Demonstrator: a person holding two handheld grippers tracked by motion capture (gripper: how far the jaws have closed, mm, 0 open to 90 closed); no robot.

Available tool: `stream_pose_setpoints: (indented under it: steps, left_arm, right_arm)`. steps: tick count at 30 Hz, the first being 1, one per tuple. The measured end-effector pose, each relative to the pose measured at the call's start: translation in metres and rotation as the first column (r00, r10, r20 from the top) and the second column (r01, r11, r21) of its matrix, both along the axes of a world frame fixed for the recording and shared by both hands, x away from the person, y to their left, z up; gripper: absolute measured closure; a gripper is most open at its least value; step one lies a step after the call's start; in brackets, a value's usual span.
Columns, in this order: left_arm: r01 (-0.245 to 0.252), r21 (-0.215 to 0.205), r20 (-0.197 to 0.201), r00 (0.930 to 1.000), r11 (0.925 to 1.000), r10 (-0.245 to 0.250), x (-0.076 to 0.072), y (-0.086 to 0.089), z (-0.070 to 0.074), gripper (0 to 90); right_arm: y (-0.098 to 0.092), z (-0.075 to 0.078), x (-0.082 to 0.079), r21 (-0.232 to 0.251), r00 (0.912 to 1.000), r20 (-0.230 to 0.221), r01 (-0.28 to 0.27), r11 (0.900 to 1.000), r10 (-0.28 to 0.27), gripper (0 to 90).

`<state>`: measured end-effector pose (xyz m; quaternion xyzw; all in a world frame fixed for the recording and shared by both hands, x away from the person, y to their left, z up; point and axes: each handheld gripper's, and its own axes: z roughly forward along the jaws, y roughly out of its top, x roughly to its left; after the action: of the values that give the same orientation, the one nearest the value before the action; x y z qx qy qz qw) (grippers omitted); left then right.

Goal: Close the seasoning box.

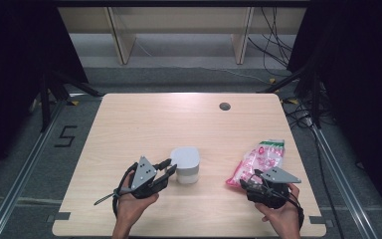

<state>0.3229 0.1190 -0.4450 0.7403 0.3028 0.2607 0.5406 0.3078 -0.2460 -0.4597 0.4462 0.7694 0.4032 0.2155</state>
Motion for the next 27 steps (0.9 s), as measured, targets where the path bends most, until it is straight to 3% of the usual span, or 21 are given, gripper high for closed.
stream_pose_setpoints:
  steps: [1, 2, 5, 7, 9, 10, 12, 15, 17, 18, 20, 21, 23, 25, 26, 27]
  left_arm:
    - [0.005, 0.005, -0.006, 1.0000, 1.0000, -0.005, -0.001, 0.001, -0.001, 66.7]
    - [0.007, 0.006, -0.012, 0.9999, 1.0000, -0.007, -0.002, 0.001, -0.001, 64.3]
    - [0.003, -0.003, -0.028, 0.9996, 1.0000, -0.003, -0.004, 0.003, -0.004, 57.1]
    - [-0.002, 0.002, -0.036, 0.9993, 1.0000, 0.002, -0.006, 0.003, -0.006, 52.8]
    - [0.003, -0.008, -0.039, 0.9992, 1.0000, -0.003, -0.006, 0.004, -0.008, 48.3]
    - [0.003, -0.013, -0.045, 0.9990, 0.9999, -0.003, -0.007, 0.004, -0.009, 46.1]
    - [0.001, -0.009, -0.042, 0.9991, 1.0000, -0.002, -0.009, 0.004, -0.010, 44.5]
    - [0.001, 0.014, -0.031, 0.9995, 0.9999, -0.001, -0.011, 0.005, -0.010, 41.6]
    - [-0.015, -0.007, -0.049, 0.9987, 0.9999, 0.014, -0.013, 0.004, -0.012, 41.0]
    - [0.002, 0.002, -0.030, 0.9995, 1.0000, -0.002, -0.012, 0.005, -0.013, 40.6]
    - [-0.007, -0.032, -0.047, 0.9989, 0.9995, 0.006, -0.015, 0.002, -0.015, 39.9]
    - [-0.008, -0.018, -0.050, 0.9987, 0.9998, 0.007, -0.016, 0.003, -0.016, 39.4]
    - [-0.010, -0.030, -0.062, 0.9981, 0.9995, 0.008, -0.018, 0.001, -0.018, 38.2]
    - [-0.013, -0.030, -0.061, 0.9980, 0.9995, 0.012, -0.021, 0.001, -0.019, 38.1]
    - [-0.012, -0.036, -0.056, 0.9984, 0.9993, 0.010, -0.022, 0.001, -0.020, 38.0]
    - [-0.011, -0.038, -0.053, 0.9986, 0.9992, 0.009, -0.023, 0.001, -0.020, 37.7]
  right_arm:
    - [-0.002, 0.000, 0.002, -0.013, 0.9995, 0.024, -0.022, 1.000, 0.022, 37.0]
    - [-0.003, 0.000, 0.002, -0.031, 0.9988, 0.017, -0.045, 0.999, 0.046, 37.0]
    - [0.000, -0.001, 0.002, -0.003, 0.9990, 0.018, -0.040, 0.999, 0.040, 37.0]
    - [-0.001, -0.002, 0.003, -0.022, 0.9978, 0.008, -0.066, 0.998, 0.066, 37.0]
    - [0.003, -0.003, -0.001, 0.001, 0.9998, -0.006, -0.018, 1.000, 0.018, 37.0]
    - [0.001, -0.004, 0.001, -0.015, 0.9989, 0.015, -0.044, 0.999, 0.045, 37.0]
    - [0.000, -0.005, 0.002, -0.025, 0.9970, 0.005, -0.078, 0.997, 0.078, 37.0]
    - [0.001, -0.005, 0.001, -0.006, 0.9971, 0.004, -0.076, 0.997, 0.076, 36.9]
    - [0.001, -0.004, 0.000, -0.006, 0.9984, 0.016, -0.053, 0.999, 0.053, 36.9]
    - [0.001, -0.004, 0.000, -0.011, 0.9983, 0.010, -0.056, 0.998, 0.057, 36.9]
    - [0.000, -0.004, -0.001, -0.023, 0.9975, 0.012, -0.070, 0.997, 0.070, 36.9]
    - [0.000, -0.004, -0.001, -0.023, 0.9971, 0.011, -0.074, 0.997, 0.075, 36.9]
    - [0.002, -0.004, -0.003, 0.002, 0.9983, 0.029, -0.050, 0.999, 0.050, 36.9]
    - [0.001, -0.003, -0.002, -0.023, 0.9975, 0.036, -0.061, 0.998, 0.062, 36.8]
    - [0.001, -0.003, -0.003, -0.019, 0.9977, 0.032, -0.059, 0.998, 0.060, 36.8]
    - [0.004, -0.002, -0.006, 0.003, 0.9992, -0.014, -0.038, 0.999, 0.038, 36.8]
